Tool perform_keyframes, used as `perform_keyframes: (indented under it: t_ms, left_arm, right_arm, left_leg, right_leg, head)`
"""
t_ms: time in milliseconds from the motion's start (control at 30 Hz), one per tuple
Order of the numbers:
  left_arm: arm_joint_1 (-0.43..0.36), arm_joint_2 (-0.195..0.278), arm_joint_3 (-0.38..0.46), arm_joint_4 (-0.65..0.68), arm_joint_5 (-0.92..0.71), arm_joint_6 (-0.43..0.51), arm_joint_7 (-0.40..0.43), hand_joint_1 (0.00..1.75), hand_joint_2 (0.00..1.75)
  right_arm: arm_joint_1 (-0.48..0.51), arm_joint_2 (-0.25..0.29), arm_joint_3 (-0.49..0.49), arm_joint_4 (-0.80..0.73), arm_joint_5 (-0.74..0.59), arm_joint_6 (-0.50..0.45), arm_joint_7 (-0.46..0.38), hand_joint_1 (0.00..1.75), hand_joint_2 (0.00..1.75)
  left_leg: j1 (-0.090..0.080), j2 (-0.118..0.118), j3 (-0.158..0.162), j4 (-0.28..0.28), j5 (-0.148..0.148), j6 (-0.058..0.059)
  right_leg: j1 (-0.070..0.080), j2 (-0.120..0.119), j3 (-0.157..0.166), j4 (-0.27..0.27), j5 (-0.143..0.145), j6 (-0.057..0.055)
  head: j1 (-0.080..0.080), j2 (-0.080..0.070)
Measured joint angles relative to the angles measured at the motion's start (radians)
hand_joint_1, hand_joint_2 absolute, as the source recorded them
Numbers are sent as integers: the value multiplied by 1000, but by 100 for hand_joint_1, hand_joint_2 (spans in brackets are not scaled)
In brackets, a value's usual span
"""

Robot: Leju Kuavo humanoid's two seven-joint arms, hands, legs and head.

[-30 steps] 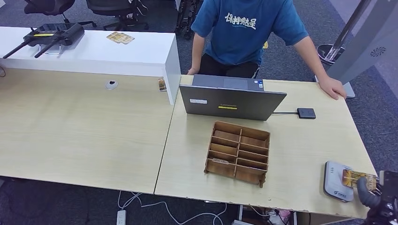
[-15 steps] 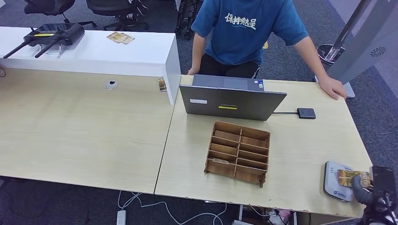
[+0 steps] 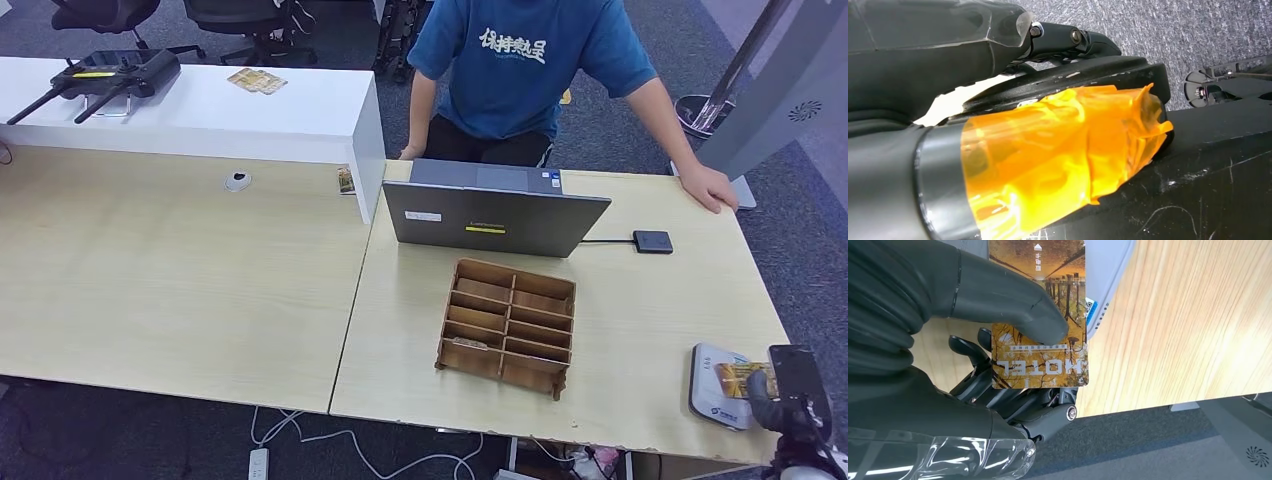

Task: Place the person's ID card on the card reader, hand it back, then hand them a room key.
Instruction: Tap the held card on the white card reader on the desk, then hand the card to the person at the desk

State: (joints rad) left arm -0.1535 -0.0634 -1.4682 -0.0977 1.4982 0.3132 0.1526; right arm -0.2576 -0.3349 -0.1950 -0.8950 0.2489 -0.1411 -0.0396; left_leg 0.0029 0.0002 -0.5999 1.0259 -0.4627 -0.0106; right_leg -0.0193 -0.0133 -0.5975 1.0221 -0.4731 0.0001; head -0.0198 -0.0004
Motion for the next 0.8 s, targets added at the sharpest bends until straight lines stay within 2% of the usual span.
perform_keyframes:
  t_ms: [800]
  left_arm:
    - [0,-1,0,0,7,-2,0,0,0]
  right_arm:
    - [-11,-14,30,4,38,32,5,175,175]
  left_leg:
    - [0,0,0,0,0,0]
  right_leg:
    - [0,0,0,0,0,0]
  head:
    - [0,0]
